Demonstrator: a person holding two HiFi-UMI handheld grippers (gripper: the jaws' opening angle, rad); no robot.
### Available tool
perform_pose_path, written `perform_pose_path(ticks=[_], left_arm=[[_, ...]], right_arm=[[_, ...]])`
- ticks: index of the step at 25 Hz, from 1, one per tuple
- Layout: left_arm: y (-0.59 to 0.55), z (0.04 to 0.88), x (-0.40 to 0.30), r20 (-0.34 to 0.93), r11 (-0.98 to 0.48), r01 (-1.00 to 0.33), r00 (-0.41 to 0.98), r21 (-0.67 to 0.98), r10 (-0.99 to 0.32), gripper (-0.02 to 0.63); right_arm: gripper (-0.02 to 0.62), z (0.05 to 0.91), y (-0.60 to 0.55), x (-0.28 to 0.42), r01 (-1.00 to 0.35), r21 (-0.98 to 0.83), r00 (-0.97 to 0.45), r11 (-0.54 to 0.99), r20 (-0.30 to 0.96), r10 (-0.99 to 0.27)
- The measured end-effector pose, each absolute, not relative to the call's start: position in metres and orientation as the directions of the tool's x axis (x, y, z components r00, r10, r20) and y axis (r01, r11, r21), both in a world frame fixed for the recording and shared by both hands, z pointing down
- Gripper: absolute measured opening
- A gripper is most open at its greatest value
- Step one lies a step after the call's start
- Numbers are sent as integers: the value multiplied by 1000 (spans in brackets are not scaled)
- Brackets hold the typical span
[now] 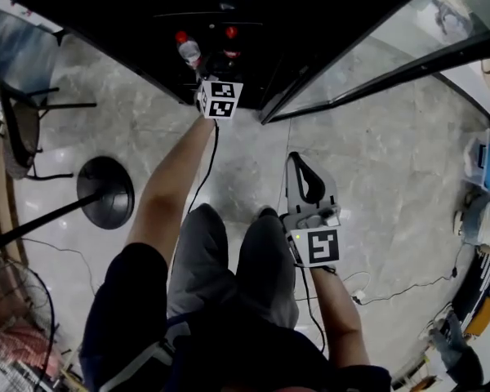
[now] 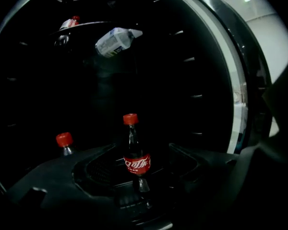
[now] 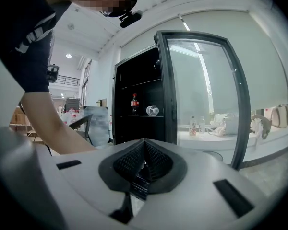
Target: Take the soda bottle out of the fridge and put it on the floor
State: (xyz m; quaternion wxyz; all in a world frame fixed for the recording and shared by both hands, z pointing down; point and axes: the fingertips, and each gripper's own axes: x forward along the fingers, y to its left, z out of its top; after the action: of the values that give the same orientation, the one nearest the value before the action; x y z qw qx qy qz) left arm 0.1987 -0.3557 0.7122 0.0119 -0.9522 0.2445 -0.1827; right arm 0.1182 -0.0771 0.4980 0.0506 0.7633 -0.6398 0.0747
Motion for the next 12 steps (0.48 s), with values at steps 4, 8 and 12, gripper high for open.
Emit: perform_pose_path(ticks=[4, 8, 12], left_arm=[[-367, 741, 211, 358, -875, -473, 803, -103, -476, 337], [-384, 762, 218, 360, -860, -503, 790, -84, -497, 337], [-398, 775, 228, 362, -860, -503, 789, -85, -497, 339]], right_arm=[[18, 501, -84, 118, -984, -38, 166, -172, 134, -977], [18, 516, -88, 116, -984, -48, 167, -174, 122, -978], [18, 523, -88, 112, -985, -67, 153, -160, 94, -984]])
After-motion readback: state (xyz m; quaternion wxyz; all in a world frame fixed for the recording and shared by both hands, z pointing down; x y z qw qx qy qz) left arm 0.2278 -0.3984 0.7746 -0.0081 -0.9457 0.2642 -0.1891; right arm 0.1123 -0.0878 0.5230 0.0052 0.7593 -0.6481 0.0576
